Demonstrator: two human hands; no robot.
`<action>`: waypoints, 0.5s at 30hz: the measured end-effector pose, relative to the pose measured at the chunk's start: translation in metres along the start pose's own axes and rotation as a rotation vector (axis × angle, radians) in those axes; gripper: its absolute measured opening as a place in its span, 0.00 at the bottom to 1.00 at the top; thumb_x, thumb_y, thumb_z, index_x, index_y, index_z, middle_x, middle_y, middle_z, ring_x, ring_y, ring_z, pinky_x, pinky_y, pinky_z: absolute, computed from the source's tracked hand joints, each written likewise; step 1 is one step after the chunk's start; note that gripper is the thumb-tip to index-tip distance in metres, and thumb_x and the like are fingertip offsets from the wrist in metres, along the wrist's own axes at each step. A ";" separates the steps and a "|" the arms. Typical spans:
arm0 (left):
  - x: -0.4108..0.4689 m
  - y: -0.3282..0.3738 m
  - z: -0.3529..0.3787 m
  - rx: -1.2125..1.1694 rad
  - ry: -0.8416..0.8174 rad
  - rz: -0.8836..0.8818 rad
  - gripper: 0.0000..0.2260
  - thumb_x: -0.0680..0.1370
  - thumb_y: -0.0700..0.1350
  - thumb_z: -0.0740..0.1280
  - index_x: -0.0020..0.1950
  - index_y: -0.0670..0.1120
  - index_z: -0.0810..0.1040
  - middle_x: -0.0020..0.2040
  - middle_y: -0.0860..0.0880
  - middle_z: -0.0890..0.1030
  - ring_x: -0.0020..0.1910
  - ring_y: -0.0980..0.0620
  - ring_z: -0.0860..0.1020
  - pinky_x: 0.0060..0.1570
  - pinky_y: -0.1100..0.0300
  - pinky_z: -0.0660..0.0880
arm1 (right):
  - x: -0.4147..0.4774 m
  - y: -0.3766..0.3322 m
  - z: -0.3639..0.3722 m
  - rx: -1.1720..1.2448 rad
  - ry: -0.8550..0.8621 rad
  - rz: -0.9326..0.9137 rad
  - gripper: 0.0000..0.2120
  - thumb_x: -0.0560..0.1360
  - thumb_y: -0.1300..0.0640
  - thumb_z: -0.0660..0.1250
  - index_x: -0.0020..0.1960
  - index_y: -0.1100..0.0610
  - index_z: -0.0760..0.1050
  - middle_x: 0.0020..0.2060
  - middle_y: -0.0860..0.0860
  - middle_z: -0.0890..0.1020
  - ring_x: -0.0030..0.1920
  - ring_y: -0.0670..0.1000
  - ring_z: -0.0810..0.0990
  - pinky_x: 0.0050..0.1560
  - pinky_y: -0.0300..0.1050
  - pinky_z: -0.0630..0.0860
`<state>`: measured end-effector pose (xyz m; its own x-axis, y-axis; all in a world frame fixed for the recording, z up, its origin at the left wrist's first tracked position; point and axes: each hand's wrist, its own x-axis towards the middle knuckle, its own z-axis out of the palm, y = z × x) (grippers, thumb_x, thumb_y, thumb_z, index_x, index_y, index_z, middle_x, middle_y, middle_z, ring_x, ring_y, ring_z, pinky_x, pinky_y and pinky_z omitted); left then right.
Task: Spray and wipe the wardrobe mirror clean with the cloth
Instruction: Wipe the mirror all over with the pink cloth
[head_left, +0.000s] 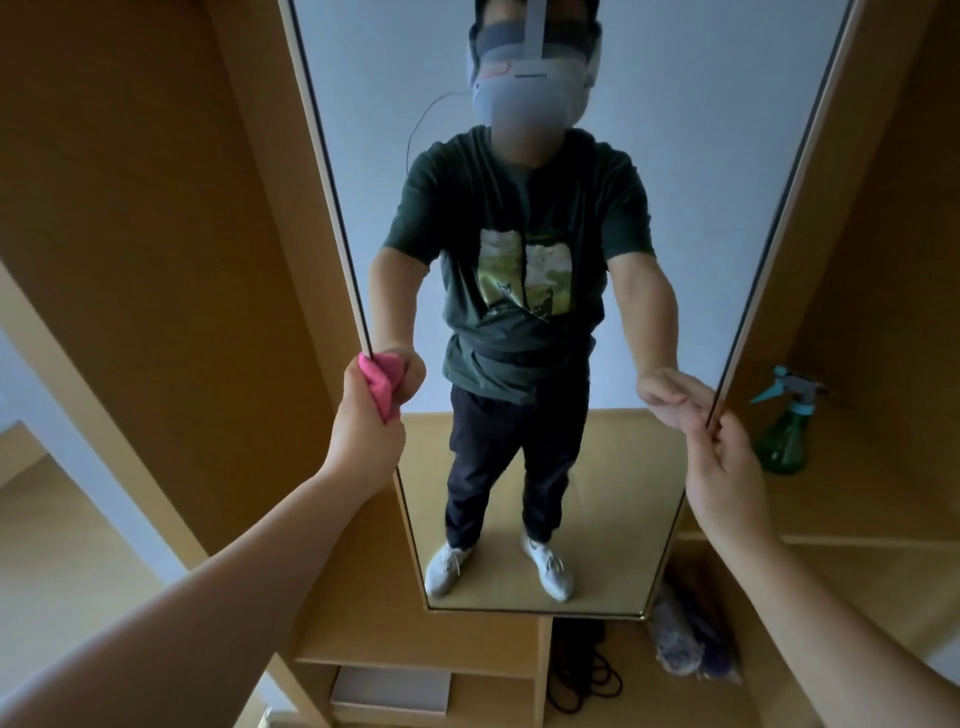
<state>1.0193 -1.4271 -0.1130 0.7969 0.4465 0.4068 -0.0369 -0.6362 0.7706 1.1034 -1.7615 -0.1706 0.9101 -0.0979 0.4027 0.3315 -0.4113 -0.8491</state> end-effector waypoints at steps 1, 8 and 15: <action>-0.002 -0.002 0.002 0.001 -0.006 -0.007 0.27 0.76 0.32 0.62 0.73 0.46 0.59 0.55 0.49 0.74 0.54 0.51 0.75 0.50 0.55 0.76 | -0.002 0.003 0.001 -0.009 0.003 0.004 0.18 0.81 0.43 0.54 0.61 0.53 0.71 0.48 0.52 0.81 0.47 0.53 0.79 0.46 0.54 0.77; -0.012 -0.016 0.010 -0.021 -0.025 -0.037 0.25 0.76 0.32 0.61 0.71 0.47 0.60 0.53 0.54 0.74 0.54 0.52 0.75 0.51 0.56 0.76 | -0.012 0.016 0.007 -0.029 0.006 0.009 0.13 0.81 0.50 0.56 0.59 0.56 0.71 0.46 0.54 0.79 0.45 0.55 0.77 0.45 0.52 0.74; -0.022 -0.024 0.019 -0.058 -0.012 -0.059 0.23 0.76 0.30 0.60 0.66 0.50 0.64 0.52 0.55 0.74 0.52 0.53 0.76 0.51 0.53 0.77 | -0.018 0.029 0.010 -0.031 -0.003 0.001 0.06 0.81 0.58 0.57 0.53 0.57 0.71 0.40 0.55 0.78 0.40 0.54 0.77 0.40 0.50 0.72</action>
<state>1.0140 -1.4335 -0.1491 0.8060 0.4744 0.3541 -0.0239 -0.5715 0.8202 1.0992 -1.7630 -0.2055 0.9113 -0.0955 0.4005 0.3225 -0.4392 -0.8385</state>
